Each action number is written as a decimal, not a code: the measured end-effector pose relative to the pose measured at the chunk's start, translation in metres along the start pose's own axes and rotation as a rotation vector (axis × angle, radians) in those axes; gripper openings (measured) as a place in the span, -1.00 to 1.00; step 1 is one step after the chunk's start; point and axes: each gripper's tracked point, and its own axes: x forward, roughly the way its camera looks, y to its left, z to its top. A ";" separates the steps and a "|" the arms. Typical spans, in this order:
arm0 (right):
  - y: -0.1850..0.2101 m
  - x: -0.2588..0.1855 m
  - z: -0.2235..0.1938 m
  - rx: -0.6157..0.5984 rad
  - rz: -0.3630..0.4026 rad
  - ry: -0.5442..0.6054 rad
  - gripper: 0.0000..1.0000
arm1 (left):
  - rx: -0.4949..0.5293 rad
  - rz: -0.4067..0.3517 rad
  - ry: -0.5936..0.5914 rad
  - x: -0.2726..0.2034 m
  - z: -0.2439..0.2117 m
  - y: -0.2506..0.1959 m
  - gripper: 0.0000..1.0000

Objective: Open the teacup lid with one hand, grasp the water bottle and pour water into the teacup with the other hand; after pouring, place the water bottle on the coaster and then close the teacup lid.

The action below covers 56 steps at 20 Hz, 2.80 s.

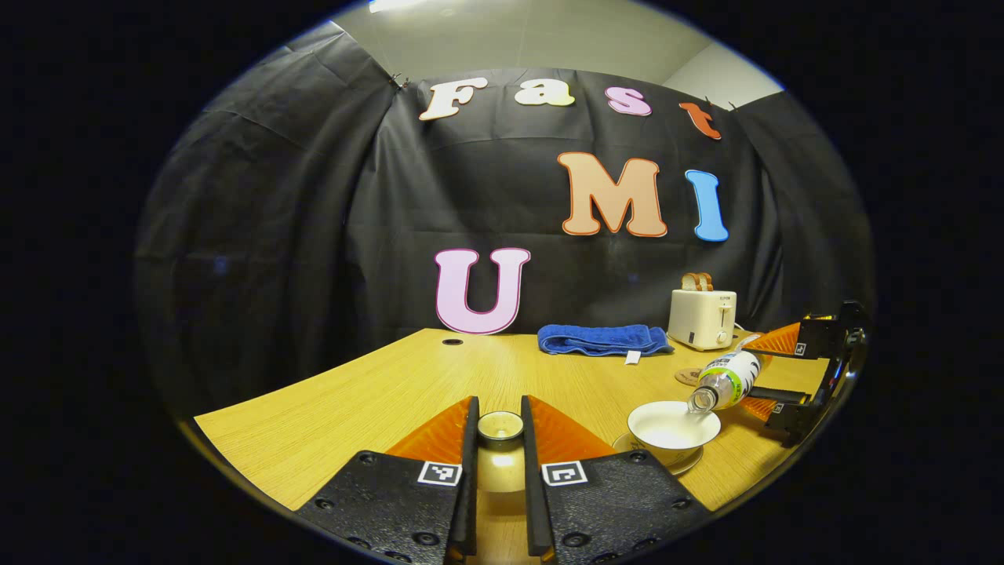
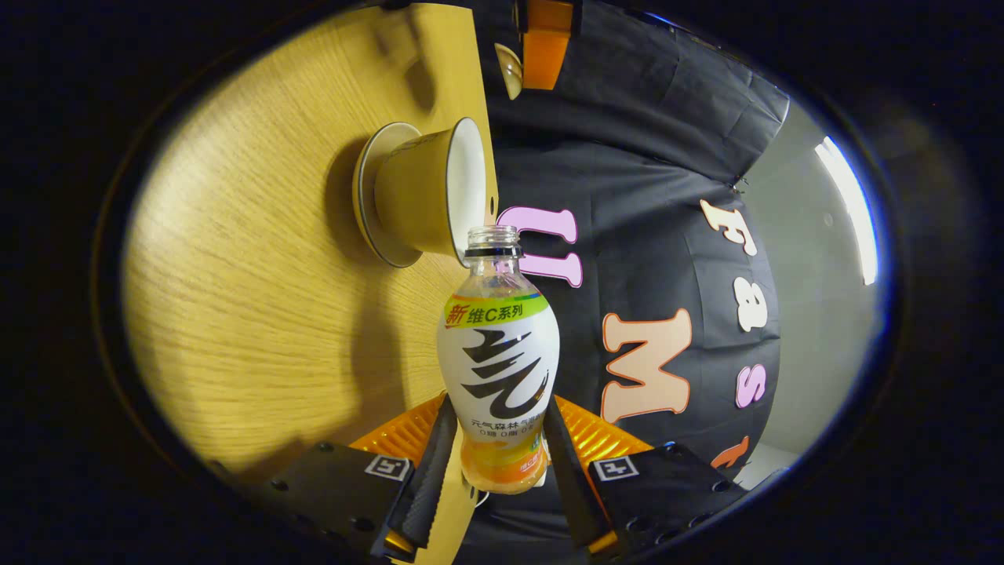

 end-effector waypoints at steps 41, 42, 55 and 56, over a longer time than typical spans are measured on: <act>-0.011 -0.003 0.010 0.011 0.044 -0.069 0.39 | -0.018 -0.025 -0.033 -0.001 0.022 -0.011 -0.55; -0.010 -0.006 0.013 0.077 0.047 -0.071 0.39 | -0.017 -0.030 -0.033 -0.001 0.022 -0.013 -0.55; -0.008 0.005 -0.012 0.737 0.112 -0.008 0.36 | -0.013 -0.099 -0.045 0.008 0.038 -0.055 -0.55; -0.011 0.007 -0.017 0.771 0.108 0.001 0.38 | -0.010 -0.104 -0.044 0.008 0.038 -0.058 -0.55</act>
